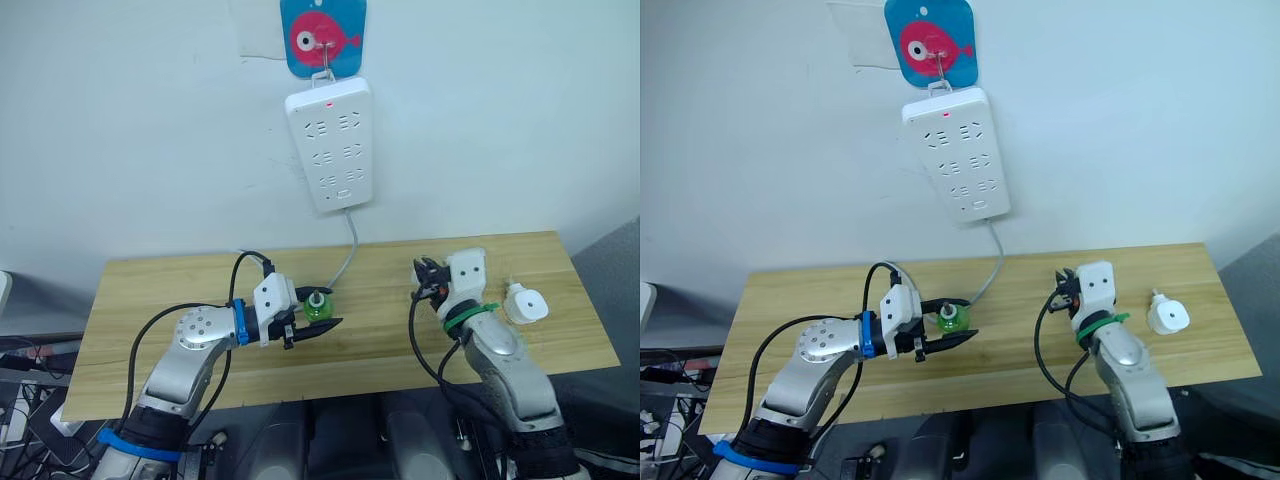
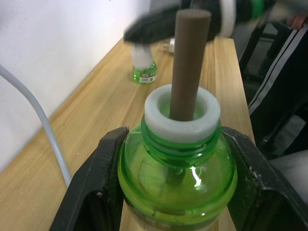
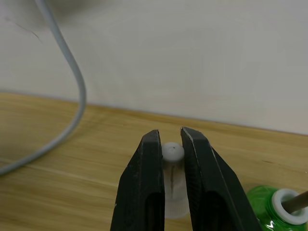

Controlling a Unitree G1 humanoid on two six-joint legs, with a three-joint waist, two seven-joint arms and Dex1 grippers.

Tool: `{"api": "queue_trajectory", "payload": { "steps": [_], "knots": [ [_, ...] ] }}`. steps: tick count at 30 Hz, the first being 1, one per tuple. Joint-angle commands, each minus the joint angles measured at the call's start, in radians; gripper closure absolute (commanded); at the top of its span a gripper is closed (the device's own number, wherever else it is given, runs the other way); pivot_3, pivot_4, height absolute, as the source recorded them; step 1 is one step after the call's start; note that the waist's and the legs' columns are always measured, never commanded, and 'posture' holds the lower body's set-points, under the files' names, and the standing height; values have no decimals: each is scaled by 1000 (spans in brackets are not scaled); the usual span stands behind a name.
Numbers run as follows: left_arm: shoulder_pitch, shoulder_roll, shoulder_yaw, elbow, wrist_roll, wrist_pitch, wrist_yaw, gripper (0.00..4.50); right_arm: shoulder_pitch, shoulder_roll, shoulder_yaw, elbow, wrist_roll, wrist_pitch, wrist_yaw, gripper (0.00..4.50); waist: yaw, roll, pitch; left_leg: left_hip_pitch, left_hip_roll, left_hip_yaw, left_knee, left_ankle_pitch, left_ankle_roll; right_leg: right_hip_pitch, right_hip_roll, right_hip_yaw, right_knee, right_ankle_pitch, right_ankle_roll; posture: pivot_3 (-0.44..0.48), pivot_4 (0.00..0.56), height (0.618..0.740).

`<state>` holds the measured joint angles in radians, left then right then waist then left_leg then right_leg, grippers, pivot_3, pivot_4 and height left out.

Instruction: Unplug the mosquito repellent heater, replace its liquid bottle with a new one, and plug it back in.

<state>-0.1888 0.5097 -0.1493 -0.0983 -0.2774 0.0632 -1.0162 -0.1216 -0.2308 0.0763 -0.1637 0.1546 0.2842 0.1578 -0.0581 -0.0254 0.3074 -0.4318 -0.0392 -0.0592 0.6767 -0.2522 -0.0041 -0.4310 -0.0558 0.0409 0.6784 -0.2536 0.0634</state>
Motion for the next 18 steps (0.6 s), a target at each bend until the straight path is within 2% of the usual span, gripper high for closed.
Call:
{"api": "queue_trajectory", "payload": {
  "steps": [1, 10, 16, 18],
  "knots": [
    [8, 12, 16, -46, -16, 4, 2, 2243, -36, 21, -16, 110, -27, -130, 15, 4284, 0, 0, 0, 0, 0, 0, 0, 0, 0, 0, 0, 0, 0, 0, 0, -56, 319, 740],
    [39, 35, 25, -105, -28, 34, 7, 2243, -119, 28, -8, 410, -94, -294, 52, 4284, 3, 0, 1, 0, 0, 0, 0, 0, 0, 0, 0, 0, 0, 0, 0, -15, 329, 740],
    [53, 47, 30, -132, -35, 51, 10, 2243, -141, 38, -29, 472, -82, -340, 85, 4284, 4, 0, 1, 0, 0, 0, 0, 0, 0, 0, 0, 0, 0, 0, 0, -14, 322, 740],
    [52, 46, 31, -133, -34, 52, 9, 2243, -140, 39, -35, 474, -82, -343, 89, 3561, 4, 0, 1, 0, 0, 0, 0, 0, 0, 0, 0, 0, 0, 0, 0, -14, 322, 740]
  ]
}}
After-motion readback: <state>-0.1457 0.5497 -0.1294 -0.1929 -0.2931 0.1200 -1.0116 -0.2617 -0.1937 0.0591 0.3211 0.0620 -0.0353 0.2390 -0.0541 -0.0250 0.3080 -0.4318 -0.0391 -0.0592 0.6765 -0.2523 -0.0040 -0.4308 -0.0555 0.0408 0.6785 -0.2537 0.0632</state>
